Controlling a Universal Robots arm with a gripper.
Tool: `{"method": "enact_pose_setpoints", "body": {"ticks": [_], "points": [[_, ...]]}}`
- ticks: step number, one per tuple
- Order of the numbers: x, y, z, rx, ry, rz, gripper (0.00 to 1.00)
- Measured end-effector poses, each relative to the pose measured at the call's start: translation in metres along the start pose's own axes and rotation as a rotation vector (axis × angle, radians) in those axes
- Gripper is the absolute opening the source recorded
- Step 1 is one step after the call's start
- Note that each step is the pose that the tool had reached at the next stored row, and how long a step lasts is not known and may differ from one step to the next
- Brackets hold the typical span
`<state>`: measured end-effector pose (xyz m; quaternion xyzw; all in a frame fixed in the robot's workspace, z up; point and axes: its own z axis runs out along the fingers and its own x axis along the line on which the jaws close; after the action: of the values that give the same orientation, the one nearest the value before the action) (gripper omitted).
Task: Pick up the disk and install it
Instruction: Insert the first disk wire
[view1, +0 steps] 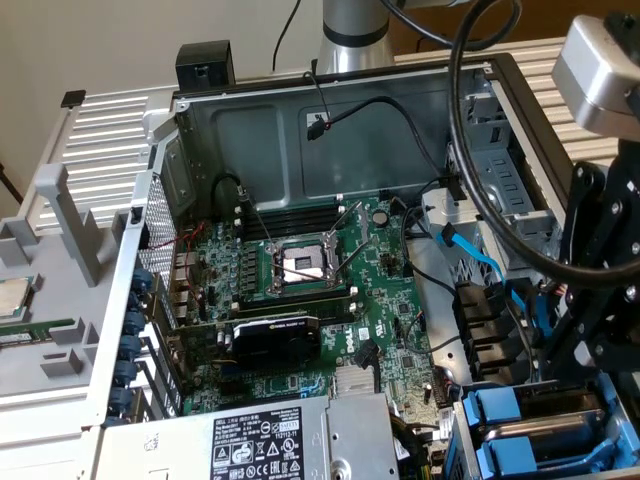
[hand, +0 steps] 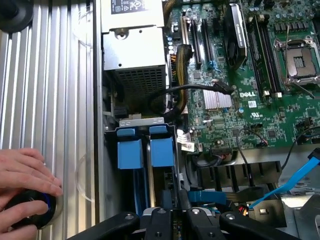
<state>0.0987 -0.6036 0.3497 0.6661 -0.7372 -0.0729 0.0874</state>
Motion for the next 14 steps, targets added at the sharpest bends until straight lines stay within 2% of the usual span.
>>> {"method": "enact_pose_setpoints", "body": {"ticks": [11,13,14], "points": [[-0.0012,0.0007,0.0059,0.0011,0.0003,0.0,0.17],[-0.0011,0.0011,0.0061,0.0038,0.0002,0.0,0.17],[-0.0012,0.0013,0.0061,0.0075,0.0005,0.0,0.17]]}}
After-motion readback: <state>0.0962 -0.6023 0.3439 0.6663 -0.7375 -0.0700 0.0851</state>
